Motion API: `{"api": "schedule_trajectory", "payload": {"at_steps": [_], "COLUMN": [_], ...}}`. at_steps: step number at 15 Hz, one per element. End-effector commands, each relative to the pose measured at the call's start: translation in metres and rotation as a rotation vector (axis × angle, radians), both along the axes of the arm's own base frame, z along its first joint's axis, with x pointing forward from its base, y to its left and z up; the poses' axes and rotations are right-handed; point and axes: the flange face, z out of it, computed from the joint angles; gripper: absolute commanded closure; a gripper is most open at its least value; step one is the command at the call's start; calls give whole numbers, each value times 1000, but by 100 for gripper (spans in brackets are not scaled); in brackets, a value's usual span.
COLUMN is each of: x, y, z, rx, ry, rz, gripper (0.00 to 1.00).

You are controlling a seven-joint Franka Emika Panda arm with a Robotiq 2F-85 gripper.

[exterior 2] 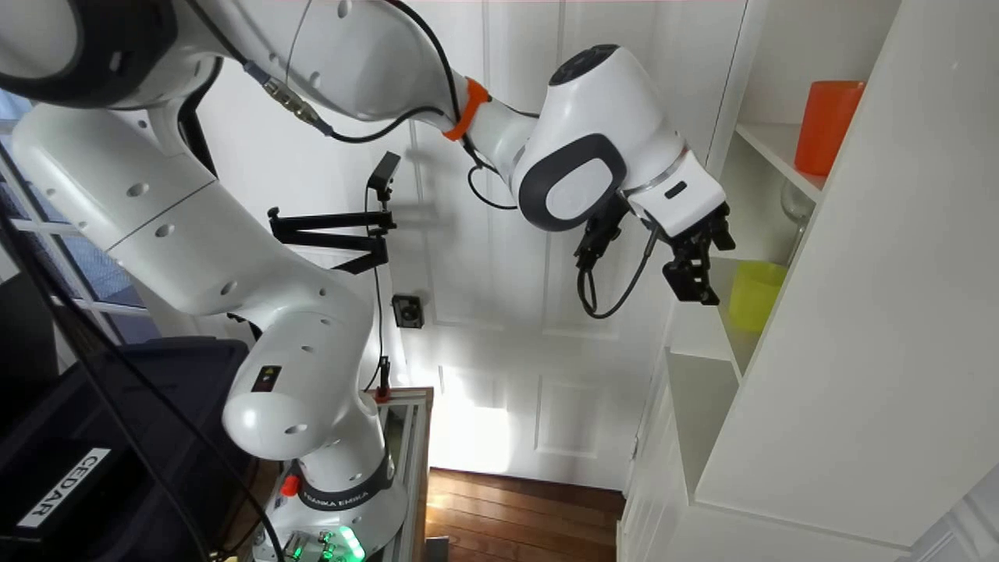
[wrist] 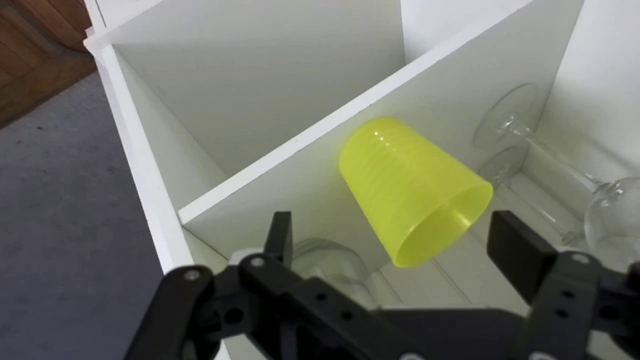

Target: Move the yellow cup to the middle shelf

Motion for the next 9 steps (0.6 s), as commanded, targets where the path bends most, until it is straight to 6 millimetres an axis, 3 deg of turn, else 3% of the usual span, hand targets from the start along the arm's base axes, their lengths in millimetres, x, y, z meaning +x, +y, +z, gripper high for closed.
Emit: {"api": "schedule_trajectory", "payload": {"at_steps": [1,8,9], "x": [-33,-89,-71], "y": [7,14,14], "z": [22,63,50], "rx": [-37,-151,-118], "ry": [37,257,230], "rz": [109,141,151], "gripper": [0,0,0]}}
